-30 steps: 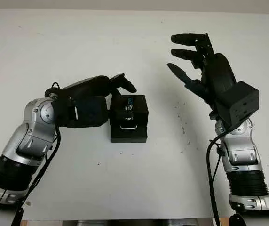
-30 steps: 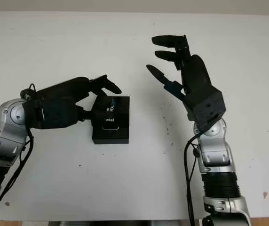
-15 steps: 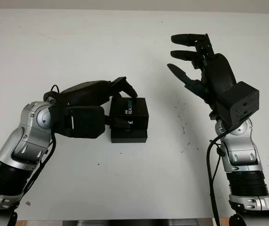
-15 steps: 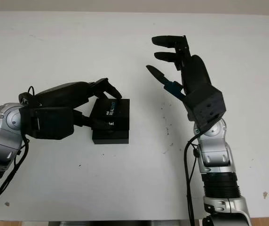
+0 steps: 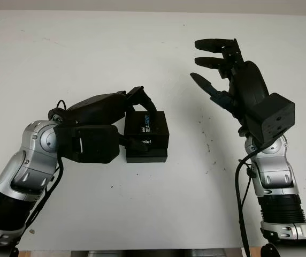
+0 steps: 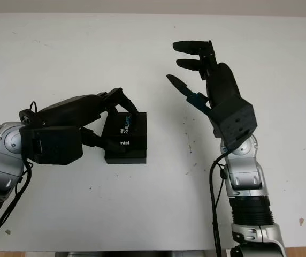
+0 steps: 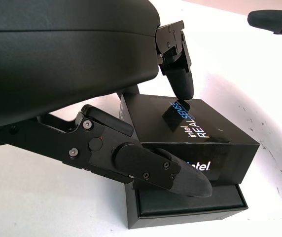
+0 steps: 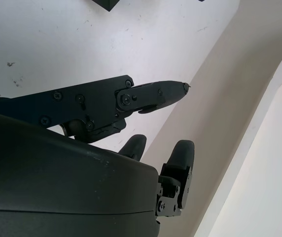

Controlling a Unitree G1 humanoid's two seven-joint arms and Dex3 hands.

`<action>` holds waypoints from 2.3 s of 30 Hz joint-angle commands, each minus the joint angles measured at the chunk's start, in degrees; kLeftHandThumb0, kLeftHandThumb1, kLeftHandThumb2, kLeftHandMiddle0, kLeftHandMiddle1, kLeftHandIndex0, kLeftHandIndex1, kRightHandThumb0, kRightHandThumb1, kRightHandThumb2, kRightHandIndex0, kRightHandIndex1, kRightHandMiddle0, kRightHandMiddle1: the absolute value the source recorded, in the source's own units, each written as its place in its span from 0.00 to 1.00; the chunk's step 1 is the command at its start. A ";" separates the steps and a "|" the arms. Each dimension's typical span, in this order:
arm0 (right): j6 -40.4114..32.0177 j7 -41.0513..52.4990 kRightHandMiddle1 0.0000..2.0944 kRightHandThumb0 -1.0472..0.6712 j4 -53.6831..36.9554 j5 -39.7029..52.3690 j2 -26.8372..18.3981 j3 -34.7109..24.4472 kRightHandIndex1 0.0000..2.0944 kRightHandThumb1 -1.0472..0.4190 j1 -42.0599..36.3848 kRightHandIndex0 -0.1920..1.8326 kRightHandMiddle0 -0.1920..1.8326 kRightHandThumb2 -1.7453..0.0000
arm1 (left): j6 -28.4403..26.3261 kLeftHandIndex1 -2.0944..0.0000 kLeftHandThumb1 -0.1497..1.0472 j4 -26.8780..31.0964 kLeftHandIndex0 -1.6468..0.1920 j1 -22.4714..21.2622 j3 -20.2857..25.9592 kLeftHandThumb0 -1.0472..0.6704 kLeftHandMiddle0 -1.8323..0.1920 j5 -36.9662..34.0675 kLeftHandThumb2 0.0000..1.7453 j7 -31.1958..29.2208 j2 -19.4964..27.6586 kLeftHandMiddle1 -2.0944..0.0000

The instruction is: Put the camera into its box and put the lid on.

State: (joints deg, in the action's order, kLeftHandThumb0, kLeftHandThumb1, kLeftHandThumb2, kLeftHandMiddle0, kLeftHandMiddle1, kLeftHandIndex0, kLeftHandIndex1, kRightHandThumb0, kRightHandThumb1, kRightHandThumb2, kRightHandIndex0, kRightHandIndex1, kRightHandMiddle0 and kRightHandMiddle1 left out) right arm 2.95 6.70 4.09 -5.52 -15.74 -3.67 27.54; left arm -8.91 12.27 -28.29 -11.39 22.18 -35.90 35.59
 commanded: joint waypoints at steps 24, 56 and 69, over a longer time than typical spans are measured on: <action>-0.76 0.95 0.52 0.37 -0.83 0.56 -0.25 -0.20 0.48 0.00 -0.40 0.12 0.06 0.92 | -0.50 0.38 0.99 7.31 1.00 6.32 2.21 0.33 0.97 -0.88 0.03 1.54 -0.10 0.26; 5.60 9.01 0.00 0.15 3.08 1.96 -4.36 0.68 0.00 0.00 0.54 0.00 0.00 0.70 | -1.17 0.40 1.00 10.55 1.00 10.52 3.48 0.33 0.97 -0.32 0.04 0.51 1.12 0.28; 7.11 7.94 0.00 0.16 2.54 1.09 -4.75 0.62 0.00 0.00 -0.06 0.00 0.00 0.68 | 0.58 0.38 1.00 11.87 1.00 12.20 1.94 0.33 0.99 3.92 0.09 2.70 0.26 0.27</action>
State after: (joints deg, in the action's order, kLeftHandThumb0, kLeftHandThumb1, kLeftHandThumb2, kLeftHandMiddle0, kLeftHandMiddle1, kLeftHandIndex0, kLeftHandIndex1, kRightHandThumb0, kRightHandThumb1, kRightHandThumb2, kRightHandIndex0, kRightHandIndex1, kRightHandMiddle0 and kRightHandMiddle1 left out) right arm 8.99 14.89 7.12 -4.15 -19.68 -2.84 27.63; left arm -8.91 23.48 -18.05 -8.52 25.72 -33.28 35.84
